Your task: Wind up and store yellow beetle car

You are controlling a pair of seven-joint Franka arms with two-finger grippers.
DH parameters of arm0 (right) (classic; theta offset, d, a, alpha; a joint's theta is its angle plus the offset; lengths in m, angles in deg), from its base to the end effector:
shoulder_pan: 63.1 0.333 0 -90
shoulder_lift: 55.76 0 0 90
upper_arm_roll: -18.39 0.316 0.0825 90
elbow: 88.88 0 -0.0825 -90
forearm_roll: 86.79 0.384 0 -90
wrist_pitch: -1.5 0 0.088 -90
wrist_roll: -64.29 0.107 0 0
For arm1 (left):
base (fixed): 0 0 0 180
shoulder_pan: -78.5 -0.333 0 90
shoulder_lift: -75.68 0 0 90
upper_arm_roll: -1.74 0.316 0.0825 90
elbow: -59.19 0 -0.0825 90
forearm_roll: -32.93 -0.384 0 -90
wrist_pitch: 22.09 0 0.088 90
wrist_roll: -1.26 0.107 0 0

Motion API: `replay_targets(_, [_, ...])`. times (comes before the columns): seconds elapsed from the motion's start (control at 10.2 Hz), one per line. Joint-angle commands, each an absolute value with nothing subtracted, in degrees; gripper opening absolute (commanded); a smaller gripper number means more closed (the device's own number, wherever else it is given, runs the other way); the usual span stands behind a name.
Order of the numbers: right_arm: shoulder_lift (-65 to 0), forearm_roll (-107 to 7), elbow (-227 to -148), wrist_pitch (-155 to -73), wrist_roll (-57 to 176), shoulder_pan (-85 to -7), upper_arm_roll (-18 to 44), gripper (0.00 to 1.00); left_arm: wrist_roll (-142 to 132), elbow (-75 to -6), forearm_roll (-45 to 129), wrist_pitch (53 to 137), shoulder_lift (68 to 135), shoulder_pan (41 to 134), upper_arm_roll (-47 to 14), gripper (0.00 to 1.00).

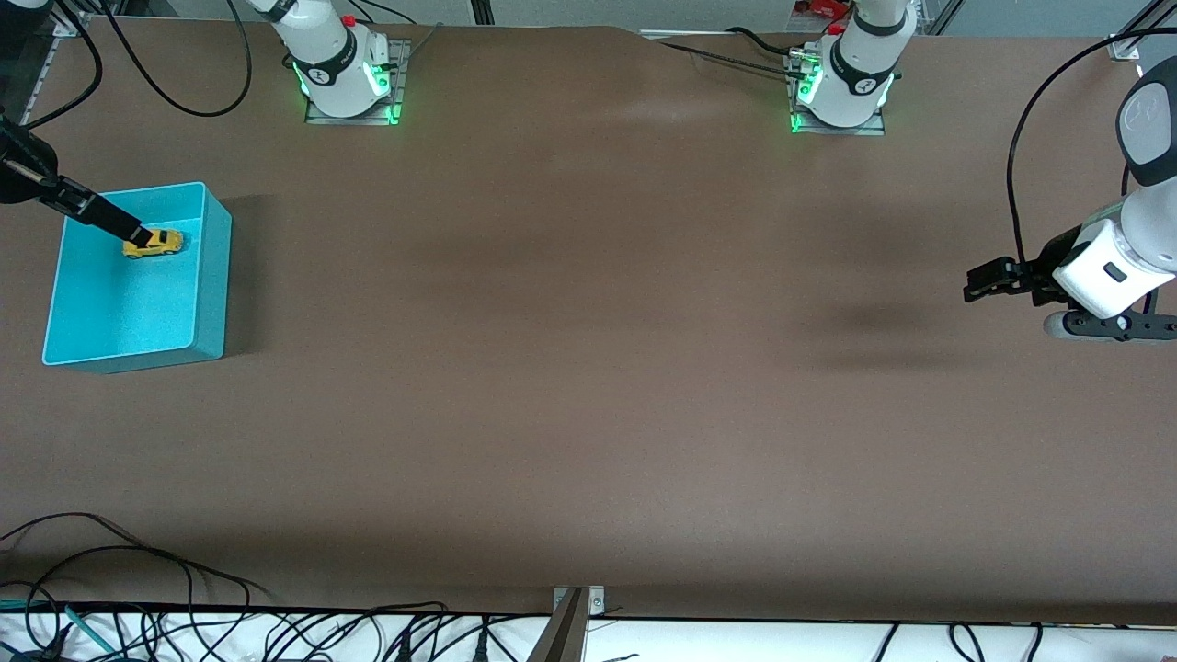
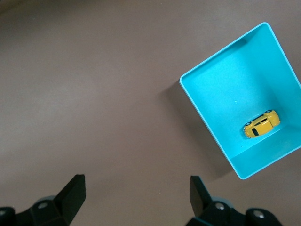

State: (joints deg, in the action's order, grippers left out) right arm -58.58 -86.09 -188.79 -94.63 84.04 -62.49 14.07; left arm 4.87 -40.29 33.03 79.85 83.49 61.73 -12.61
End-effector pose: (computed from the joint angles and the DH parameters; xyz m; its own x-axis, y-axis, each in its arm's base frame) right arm 0.5432 -0.0349 0.5786 0.9167 -0.3991 -0.0213 -0.3994 -0.9167 -0.0092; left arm 0.5920 0.0314 0.4872 0.9960 -0.0213 -0.0866 -0.0178 -0.9990 0.0409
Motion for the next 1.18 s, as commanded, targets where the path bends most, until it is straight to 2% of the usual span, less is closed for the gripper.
replay_targets(0.0, [-58.22,-85.48,-187.49,-92.11,72.96,-62.40,13.38,0.93,6.36,-40.57,33.46,79.07,82.27,61.10,-12.94,1.00])
replay_targets(0.2, [-58.31,-84.16,-187.31,-92.02,68.08,-62.75,13.03,1.00,6.36,-40.57,33.55,78.98,82.01,61.19,-13.11,1.00])
replay_targets(1.08, [-58.75,-84.86,-186.17,-89.91,63.14,-63.02,13.55,1.00,6.36,-39.86,33.29,79.16,82.01,61.27,-13.02,1.00])
